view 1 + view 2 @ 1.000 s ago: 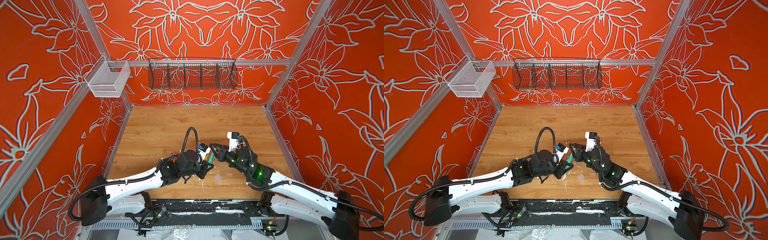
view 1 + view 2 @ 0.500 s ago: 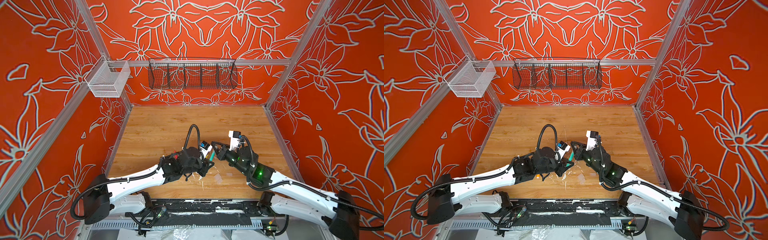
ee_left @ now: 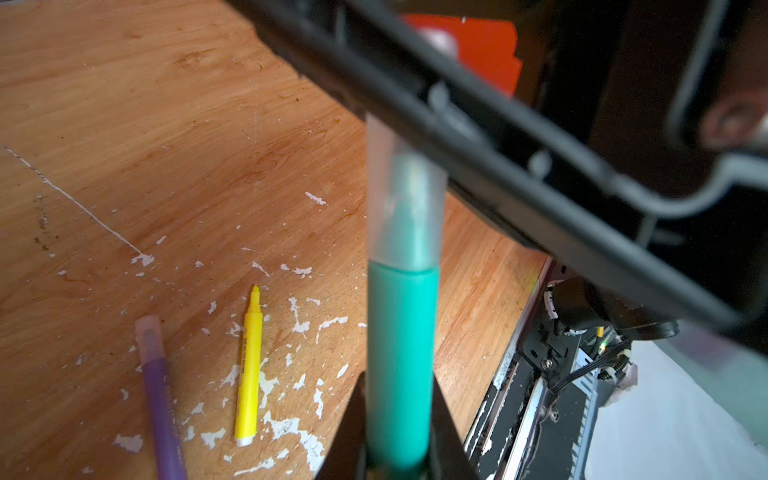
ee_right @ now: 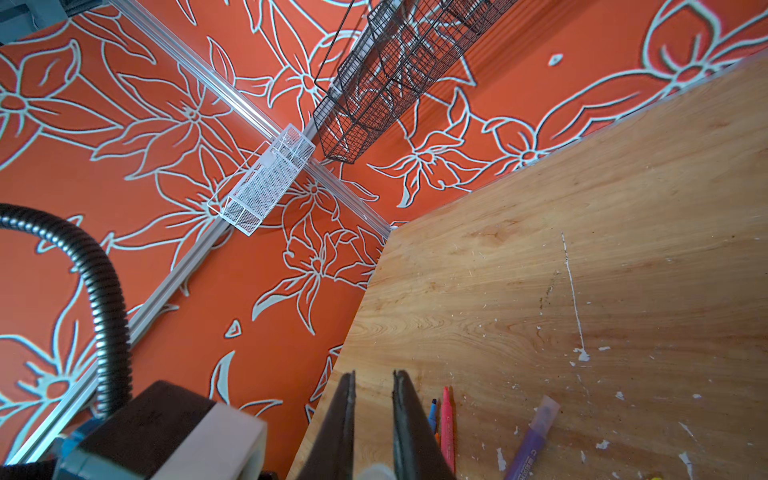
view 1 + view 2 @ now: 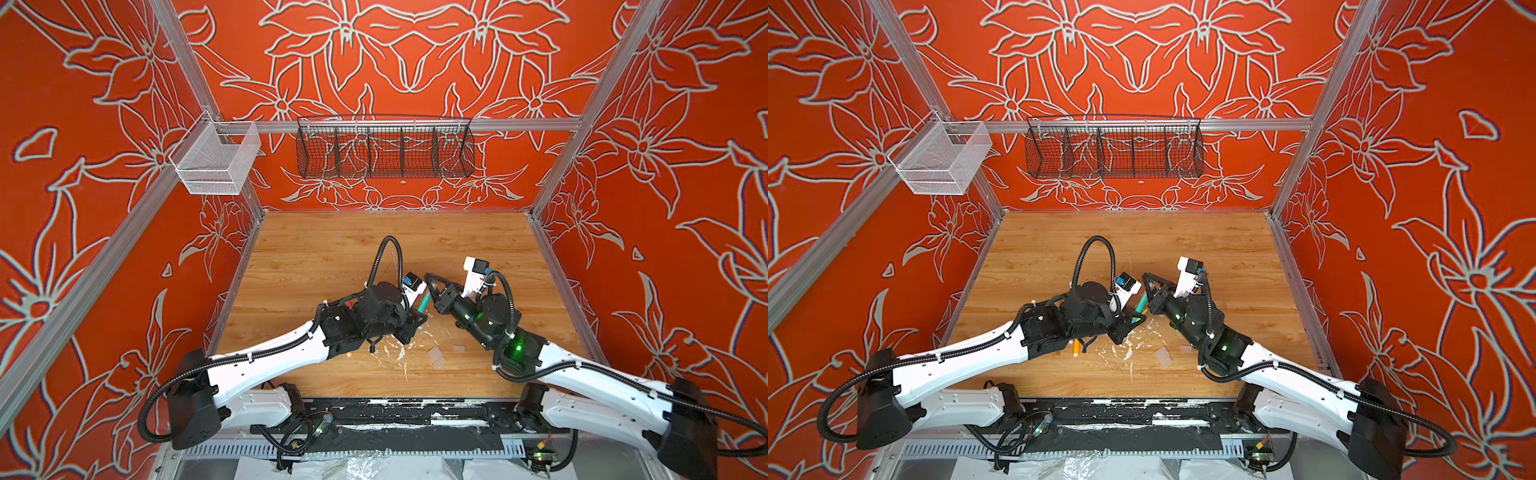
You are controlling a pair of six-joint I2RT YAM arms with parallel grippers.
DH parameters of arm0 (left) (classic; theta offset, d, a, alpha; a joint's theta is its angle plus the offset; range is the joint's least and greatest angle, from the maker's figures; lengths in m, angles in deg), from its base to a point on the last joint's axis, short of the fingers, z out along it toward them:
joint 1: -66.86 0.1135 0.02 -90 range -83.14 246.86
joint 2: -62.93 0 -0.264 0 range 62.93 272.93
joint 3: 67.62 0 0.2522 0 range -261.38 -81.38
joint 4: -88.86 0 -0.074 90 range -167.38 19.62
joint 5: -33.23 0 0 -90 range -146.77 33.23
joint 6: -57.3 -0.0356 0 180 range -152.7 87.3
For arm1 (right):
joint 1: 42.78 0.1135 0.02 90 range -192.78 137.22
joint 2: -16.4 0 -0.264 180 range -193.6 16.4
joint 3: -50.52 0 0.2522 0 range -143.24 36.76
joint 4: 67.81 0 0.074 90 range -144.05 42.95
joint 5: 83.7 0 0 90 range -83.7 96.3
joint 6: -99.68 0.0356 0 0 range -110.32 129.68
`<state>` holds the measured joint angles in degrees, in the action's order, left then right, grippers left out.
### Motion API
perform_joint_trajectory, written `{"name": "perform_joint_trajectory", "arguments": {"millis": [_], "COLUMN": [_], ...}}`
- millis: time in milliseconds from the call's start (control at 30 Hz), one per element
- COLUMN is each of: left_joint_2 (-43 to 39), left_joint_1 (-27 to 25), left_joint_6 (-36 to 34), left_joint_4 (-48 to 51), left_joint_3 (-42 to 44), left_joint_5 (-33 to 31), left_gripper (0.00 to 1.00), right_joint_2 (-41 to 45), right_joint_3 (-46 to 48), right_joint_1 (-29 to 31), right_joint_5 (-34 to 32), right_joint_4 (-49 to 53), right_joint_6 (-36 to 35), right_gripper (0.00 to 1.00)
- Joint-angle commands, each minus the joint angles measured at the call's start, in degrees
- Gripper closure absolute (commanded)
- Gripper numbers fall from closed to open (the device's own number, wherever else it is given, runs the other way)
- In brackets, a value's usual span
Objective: Insert the pens into the pen caps
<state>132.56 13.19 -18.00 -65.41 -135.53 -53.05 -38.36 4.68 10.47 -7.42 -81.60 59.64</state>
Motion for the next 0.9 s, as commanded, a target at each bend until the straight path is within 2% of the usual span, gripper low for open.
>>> {"name": "perform_joint_trajectory", "arguments": {"millis": [0,433,567,733,867], "left_joint_2": [-0.2,0.9,0.9,0.5,-0.2], "left_joint_1": [3.6,6.4,6.5,6.4,6.3], "left_joint_6": [-0.3,-3.2,-2.5,-0.4,2.9], "left_joint_4": [-14.0,-16.4,-15.4,-10.9,-7.6], "left_joint_3": [-5.7,-11.1,-10.0,-3.5,3.1], "left_joint_5": [-6.3,-5.7,-4.2,-2.2,-2.3], "left_gripper": [1.00,1.00,1.00,1.00,1.00], "right_joint_2": [-1.8,-4.4,-1.7,4.8,8.9], "right_joint_3": [3.6,6.4,5.4,2.9,2.0], "right_joint_1": [4.0,9.0,9.1,8.4,6.0], "right_joint_5": [6.4,3.2,0.5,-5.3,-6.9], "right_joint_4": [6.6,4.3,8.0,17.0,21.2], "right_joint_6": [1.8,3.5,1.7,-2.8,-5.1], "right_gripper": [1.00,1.00,1.00,0.81,0.68]}}
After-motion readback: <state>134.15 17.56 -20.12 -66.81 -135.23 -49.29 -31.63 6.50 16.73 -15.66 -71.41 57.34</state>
